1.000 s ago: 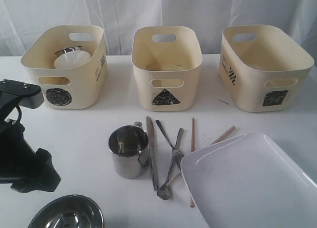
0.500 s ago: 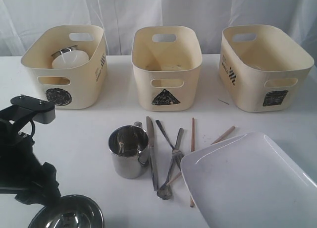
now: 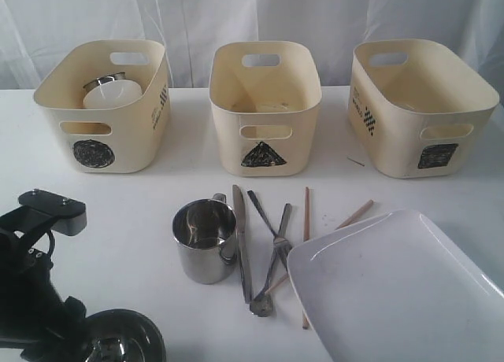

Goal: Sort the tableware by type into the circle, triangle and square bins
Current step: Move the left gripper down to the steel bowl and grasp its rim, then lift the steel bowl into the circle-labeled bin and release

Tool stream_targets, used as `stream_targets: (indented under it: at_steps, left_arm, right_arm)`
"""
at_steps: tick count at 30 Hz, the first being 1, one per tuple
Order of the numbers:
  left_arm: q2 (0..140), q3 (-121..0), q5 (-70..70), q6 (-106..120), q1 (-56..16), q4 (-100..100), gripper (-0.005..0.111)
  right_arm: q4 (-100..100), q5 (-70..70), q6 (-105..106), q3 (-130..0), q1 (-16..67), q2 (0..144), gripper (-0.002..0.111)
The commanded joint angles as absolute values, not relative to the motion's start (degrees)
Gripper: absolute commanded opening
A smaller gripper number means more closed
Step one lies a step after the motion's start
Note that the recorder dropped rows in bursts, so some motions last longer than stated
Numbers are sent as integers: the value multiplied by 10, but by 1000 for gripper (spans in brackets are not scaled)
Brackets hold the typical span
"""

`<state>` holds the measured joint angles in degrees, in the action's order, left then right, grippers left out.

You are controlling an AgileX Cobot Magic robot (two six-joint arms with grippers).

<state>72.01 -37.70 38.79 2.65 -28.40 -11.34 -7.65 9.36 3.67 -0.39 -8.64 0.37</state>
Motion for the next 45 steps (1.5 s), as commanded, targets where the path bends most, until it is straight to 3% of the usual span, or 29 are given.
stream_targets:
  at_steps: [1, 36, 39, 43, 45]
  left_arm:
    - [721, -356, 365, 39, -287, -141, 72]
    - [796, -354, 324, 62, -287, -145, 72]
    - [796, -354, 323, 62, -287, -143, 58]
    - [796, -354, 317, 76, -287, -143, 22]
    - [796, -354, 313, 76, -287, -134, 11]
  right_arm:
    - [-75, 89, 41, 0, -85, 0, 0]
    - [-75, 89, 41, 0, -85, 0, 0]
    - [-75, 89, 41, 0, -85, 0, 0]
    - [-75, 89, 41, 0, -85, 0, 0]
    - [-75, 89, 41, 0, -85, 0, 0]
